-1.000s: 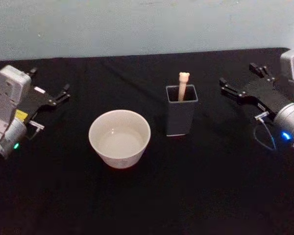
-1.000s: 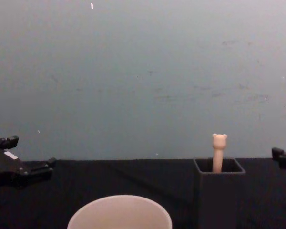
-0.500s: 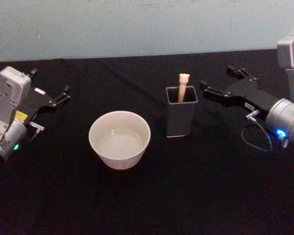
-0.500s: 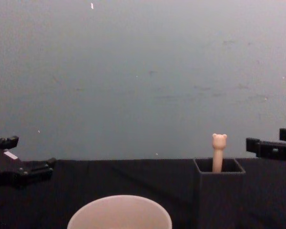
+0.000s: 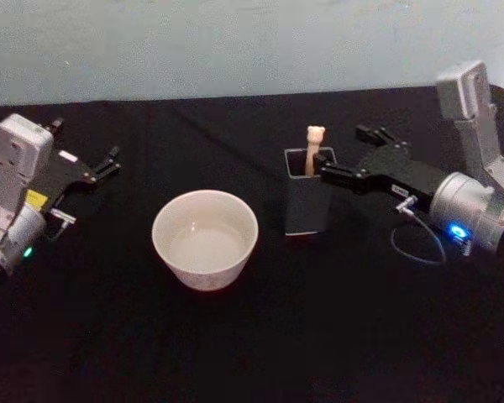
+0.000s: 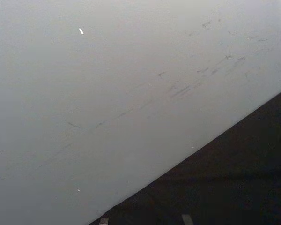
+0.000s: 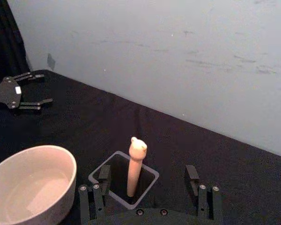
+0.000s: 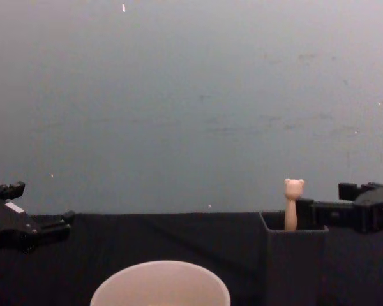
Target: Pick up the stirring spoon with one hand, stir inside the cup, then place it back in its original position.
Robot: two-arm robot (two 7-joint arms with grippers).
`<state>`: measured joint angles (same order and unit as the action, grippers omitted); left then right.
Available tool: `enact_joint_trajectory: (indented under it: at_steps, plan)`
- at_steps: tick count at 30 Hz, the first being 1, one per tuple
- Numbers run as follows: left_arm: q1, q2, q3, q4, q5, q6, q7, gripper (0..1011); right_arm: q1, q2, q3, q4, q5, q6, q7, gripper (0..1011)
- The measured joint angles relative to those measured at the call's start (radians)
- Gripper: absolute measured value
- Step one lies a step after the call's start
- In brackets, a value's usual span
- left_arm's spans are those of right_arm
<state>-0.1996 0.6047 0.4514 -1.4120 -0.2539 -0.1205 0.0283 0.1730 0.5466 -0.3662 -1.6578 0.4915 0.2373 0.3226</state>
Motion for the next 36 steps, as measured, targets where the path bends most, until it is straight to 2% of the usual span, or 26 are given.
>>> enact_joint_trajectory:
  at_steps: [19, 25, 36]
  plan:
    - [0.000, 0.000, 0.000, 0.000, 0.000, 0.000, 0.000, 1001, 0.101, -0.091, -0.031, 0.101, -0.070, 0.051, 0.006, 1002]
    - [0.000, 0.000, 0.000, 0.000, 0.000, 0.000, 0.000, 1001, 0.117, -0.111, -0.033, 0.127, -0.079, 0.056, 0.010, 1002]
    - [0.000, 0.000, 0.000, 0.000, 0.000, 0.000, 0.000, 1001, 0.129, -0.128, -0.027, 0.150, -0.079, 0.057, 0.025, 1000]
